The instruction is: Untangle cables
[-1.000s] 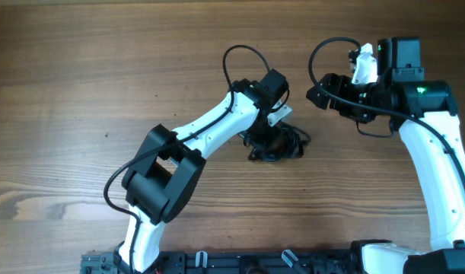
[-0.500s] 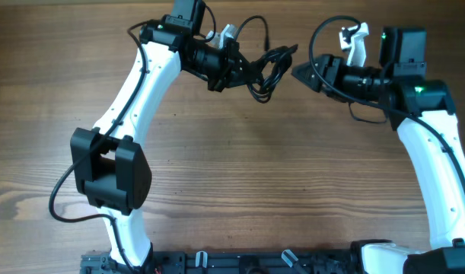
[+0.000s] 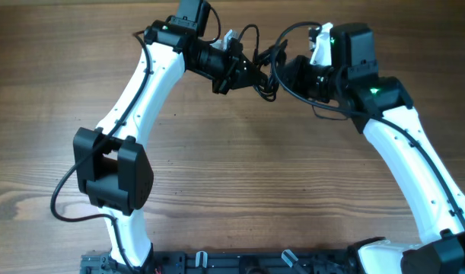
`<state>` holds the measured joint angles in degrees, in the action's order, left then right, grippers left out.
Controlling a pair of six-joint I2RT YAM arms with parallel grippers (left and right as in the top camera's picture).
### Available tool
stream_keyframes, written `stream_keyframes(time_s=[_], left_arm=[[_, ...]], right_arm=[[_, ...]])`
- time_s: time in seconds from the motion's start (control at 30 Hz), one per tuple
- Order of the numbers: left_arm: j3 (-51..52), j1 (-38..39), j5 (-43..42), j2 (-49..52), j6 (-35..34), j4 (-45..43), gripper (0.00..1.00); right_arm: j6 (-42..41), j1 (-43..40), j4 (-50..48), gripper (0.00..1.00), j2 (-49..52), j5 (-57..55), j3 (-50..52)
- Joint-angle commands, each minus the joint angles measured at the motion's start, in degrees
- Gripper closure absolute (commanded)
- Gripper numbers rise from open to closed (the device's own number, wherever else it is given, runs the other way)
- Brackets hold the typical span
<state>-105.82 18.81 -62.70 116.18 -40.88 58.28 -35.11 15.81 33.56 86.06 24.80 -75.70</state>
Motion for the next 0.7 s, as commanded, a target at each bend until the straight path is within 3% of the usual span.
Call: stream_keyframes(time_s=[0.0,0.13,0.23,0.43,0.67], left_arm=[[-0.81,0.98,-4.31,-1.16,0.15,0.02,0.96],[-0.81,0.61,2.86,-1.16,0.66,0.07,0.96],[-0.81,0.63,5.73,-1.16,4.90,0.31,0.96],[-0.81,0.57,22.49,-1.16,9.20,5.95,0.96],[-0.81,0.57,43.98,-1.16,9.18,8.90,0.96]], right_arm=[[0.70,-0.57,-0.50,0.96,1.46,-4.20,-0.74],[3.96,-4.55,-0.02,0.96,-2.86,-0.37,-0.81],[6.86,-8.87,0.39,0.96,-7.41,4.57,-0.81],[8.20,-18.32,4.24,0.96,-14.97,14.08,-0.81],[8.20,-34.45,4.87,0.96,-15.58,38.45,-0.81]])
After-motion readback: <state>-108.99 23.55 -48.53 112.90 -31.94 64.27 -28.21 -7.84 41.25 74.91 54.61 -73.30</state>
